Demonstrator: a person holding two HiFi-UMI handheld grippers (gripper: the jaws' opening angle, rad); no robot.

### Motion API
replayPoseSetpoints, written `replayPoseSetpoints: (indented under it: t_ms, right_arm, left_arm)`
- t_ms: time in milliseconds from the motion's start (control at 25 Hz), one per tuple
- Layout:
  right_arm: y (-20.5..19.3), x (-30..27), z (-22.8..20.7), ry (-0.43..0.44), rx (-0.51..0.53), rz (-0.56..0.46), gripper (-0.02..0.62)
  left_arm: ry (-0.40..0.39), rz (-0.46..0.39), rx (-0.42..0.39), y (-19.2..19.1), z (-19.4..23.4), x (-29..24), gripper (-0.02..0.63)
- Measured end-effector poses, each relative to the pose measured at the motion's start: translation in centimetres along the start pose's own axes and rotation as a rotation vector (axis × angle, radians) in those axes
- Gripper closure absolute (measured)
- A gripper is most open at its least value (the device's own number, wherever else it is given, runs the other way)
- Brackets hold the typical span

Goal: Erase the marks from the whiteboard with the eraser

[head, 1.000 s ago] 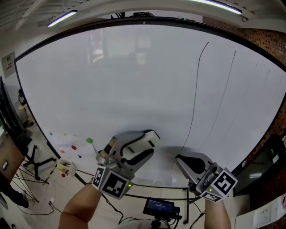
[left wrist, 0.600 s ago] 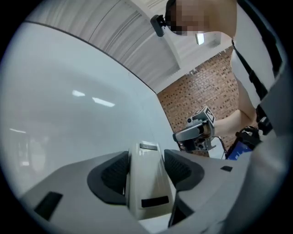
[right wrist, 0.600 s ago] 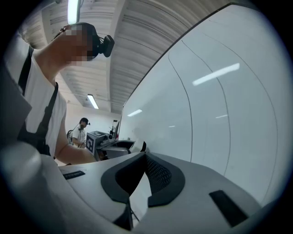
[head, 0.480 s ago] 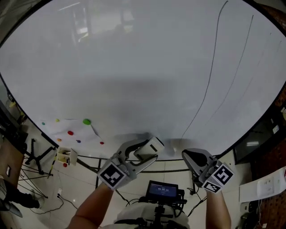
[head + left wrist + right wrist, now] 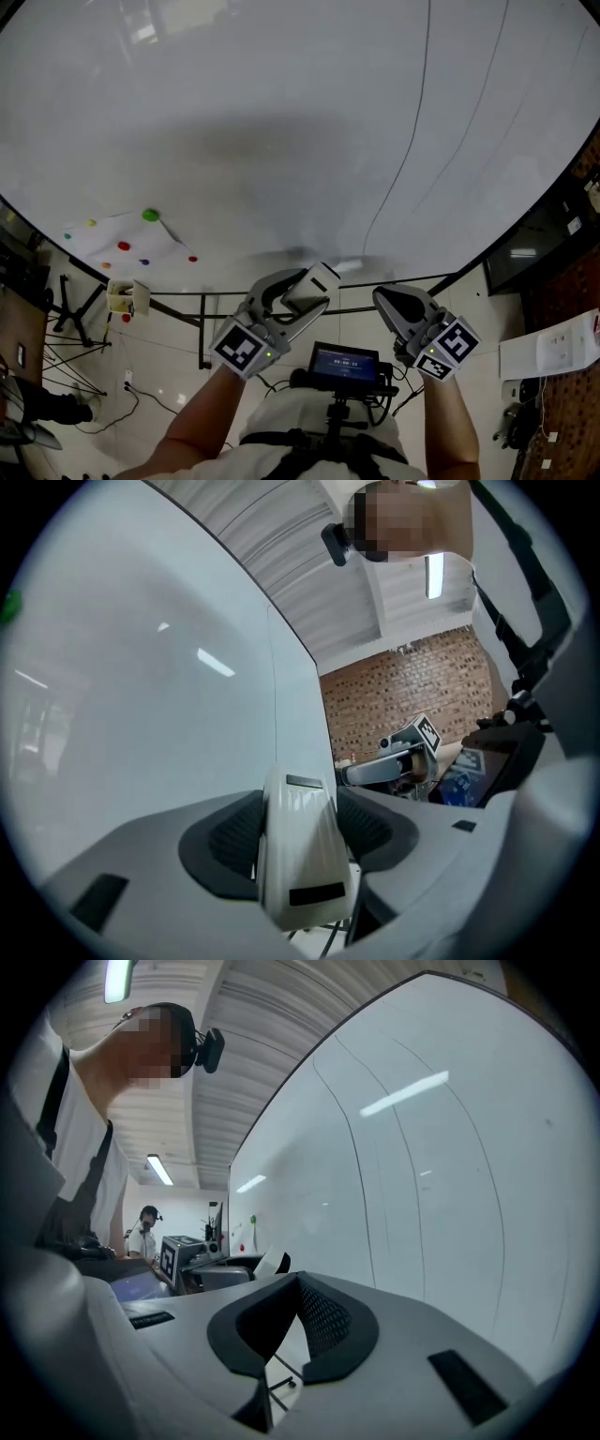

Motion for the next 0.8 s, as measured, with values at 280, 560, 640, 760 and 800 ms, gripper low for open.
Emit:
replayPoseSetpoints:
  t_ms: [280, 560, 640, 760, 800]
  right_arm:
    - [1.3, 0.9, -0.3, 0.094, -0.007, -0.060, 0.584]
    - [2.1, 1.4, -1.7, 0.182, 0.002, -0.070, 0.584]
    - [1.9, 2.1, -1.5, 0.188, -0.005, -0.070, 0.584]
    - [1.6, 2.9, -1.1, 0.190, -0.016, -0.071, 0.584]
    - [1.5, 3.2, -1.0, 0.190, -0.020, -0.071, 0.584]
  left_arm:
    - [0.154, -0.016, 0.006, 0.6, -1.8, 1.0, 0.328]
    - [0.242, -0.020, -0.009, 0.7, -3.5, 0.1, 0.328]
    - [0.270, -0.011, 0.000, 0.5, -4.2, 0.2, 0.328]
    - [0.312, -0.009, 0.017, 0.5, -4.8, 0.6, 0.328]
    - [0.324, -0.009, 0.023, 0.6, -5.0, 0.7, 0.328]
Point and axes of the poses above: the fingertips, and each gripper's own axes: x backward along the fingers, z to its left, y out of its top, the point moved 7 cm from there along x, backward along the fingers, and after that the axes turned 12 degrees about y, right-handed, at the moved point
